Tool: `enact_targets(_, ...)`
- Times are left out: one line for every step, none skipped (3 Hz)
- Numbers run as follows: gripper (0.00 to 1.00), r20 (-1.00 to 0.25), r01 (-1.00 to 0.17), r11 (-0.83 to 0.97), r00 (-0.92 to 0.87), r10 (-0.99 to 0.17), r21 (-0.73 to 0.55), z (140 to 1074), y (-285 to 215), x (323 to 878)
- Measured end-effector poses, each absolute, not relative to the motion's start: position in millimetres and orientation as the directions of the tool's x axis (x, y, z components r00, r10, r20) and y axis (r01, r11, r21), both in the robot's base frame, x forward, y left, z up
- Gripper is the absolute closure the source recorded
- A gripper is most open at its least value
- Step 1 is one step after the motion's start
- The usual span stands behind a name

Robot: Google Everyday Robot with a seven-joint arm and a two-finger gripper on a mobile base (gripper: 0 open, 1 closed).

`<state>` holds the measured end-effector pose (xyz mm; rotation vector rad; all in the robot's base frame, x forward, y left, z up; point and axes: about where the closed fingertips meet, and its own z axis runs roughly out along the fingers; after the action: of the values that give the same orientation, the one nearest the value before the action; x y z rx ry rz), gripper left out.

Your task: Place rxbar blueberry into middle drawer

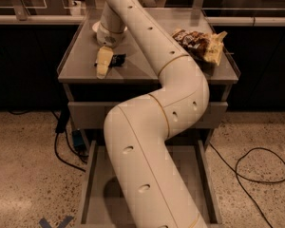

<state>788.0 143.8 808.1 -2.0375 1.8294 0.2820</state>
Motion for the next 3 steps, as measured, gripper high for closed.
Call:
enact_targets(0.00,-0.398,-0.986,-0.075,0.129,-0.908,-0.150,808.1,143.8,788.0)
enact_targets(0.16,-0.398,-0.986,-0.075,0.129,-0.908,-0.150,808.1,143.8,788.0)
enact_targets(0.40,-0.398,-0.986,-0.075,0.129,-0.908,-0.150,808.1,143.8,788.0)
